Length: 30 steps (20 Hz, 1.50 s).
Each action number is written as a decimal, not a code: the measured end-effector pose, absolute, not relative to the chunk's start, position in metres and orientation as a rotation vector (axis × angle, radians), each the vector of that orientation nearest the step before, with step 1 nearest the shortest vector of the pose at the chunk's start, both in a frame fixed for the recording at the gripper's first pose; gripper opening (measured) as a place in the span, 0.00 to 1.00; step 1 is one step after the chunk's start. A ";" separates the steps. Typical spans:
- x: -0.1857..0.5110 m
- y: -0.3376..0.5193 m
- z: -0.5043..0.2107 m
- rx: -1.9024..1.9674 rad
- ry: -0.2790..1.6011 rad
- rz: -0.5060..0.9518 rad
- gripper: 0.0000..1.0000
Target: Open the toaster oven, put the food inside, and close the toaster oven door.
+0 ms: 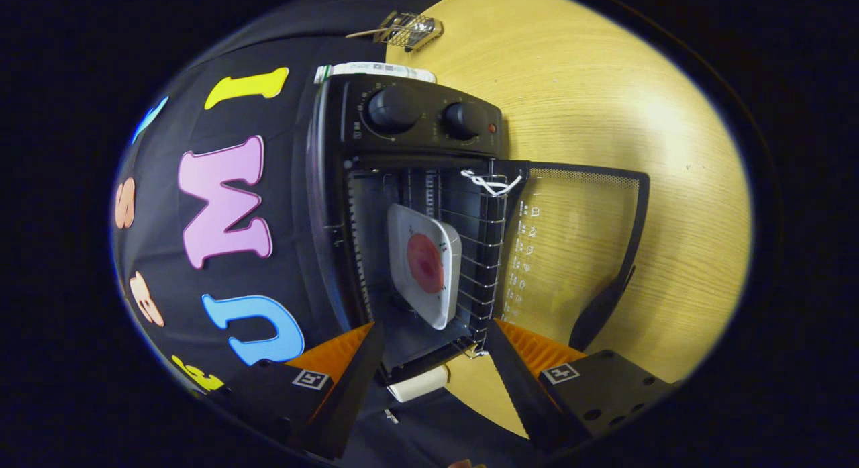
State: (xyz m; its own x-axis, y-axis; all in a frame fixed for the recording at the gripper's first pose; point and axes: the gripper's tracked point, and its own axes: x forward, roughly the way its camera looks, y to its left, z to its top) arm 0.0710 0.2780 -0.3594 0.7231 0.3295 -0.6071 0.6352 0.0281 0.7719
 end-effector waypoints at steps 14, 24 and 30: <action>-0.081 0.282 -0.355 0.458 1.013 0.251 0.99; -0.096 0.271 -0.433 0.065 1.035 0.255 0.99; -0.081 0.277 -0.468 0.022 1.064 0.158 0.99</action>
